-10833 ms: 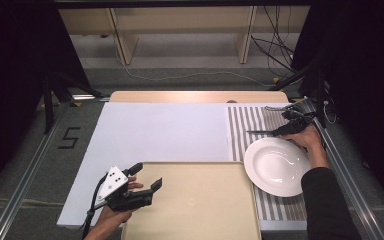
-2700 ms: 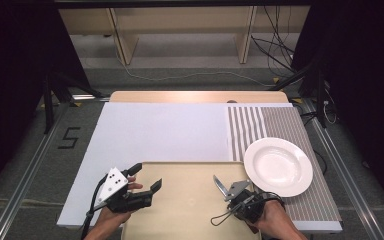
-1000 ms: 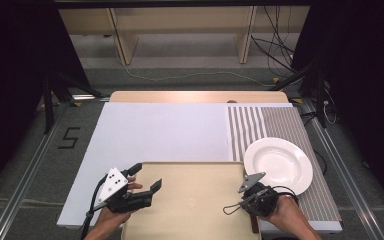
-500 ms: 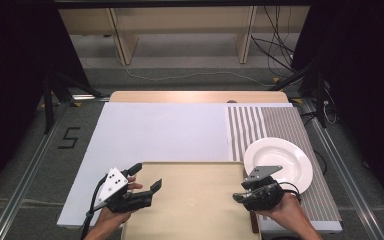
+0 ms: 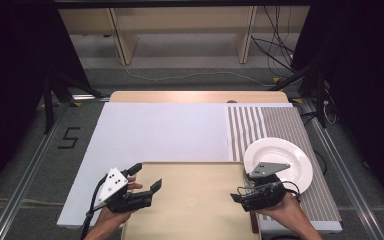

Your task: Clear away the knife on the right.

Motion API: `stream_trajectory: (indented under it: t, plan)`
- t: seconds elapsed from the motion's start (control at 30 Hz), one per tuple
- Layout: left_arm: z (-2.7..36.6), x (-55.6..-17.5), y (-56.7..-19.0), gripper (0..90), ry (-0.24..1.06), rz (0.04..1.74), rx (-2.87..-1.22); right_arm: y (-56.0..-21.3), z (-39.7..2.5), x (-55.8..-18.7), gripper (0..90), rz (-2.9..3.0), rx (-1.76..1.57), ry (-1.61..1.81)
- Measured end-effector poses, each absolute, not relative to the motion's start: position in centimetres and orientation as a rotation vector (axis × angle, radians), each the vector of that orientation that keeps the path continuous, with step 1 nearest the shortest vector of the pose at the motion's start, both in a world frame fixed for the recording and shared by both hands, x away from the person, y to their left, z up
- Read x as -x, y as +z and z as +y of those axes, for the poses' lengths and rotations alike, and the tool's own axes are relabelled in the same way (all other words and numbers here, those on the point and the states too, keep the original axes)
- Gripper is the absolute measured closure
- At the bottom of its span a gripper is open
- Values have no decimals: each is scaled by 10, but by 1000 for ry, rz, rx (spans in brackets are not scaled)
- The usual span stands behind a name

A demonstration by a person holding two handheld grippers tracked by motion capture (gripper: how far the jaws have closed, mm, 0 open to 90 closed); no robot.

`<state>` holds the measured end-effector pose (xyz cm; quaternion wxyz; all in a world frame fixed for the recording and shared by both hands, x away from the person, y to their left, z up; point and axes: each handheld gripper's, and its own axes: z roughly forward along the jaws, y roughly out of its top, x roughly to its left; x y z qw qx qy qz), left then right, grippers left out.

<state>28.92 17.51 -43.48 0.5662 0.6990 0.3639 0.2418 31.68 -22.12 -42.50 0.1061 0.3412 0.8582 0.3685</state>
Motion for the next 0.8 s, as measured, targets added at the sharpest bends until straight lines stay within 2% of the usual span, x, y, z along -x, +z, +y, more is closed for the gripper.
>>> stream_trajectory:
  t: [0.8]
  plan:
    - [176, -289, -434, 164, 568, 854, -1641, -409, -242, -306, 173, 2309, -1027, 1410]
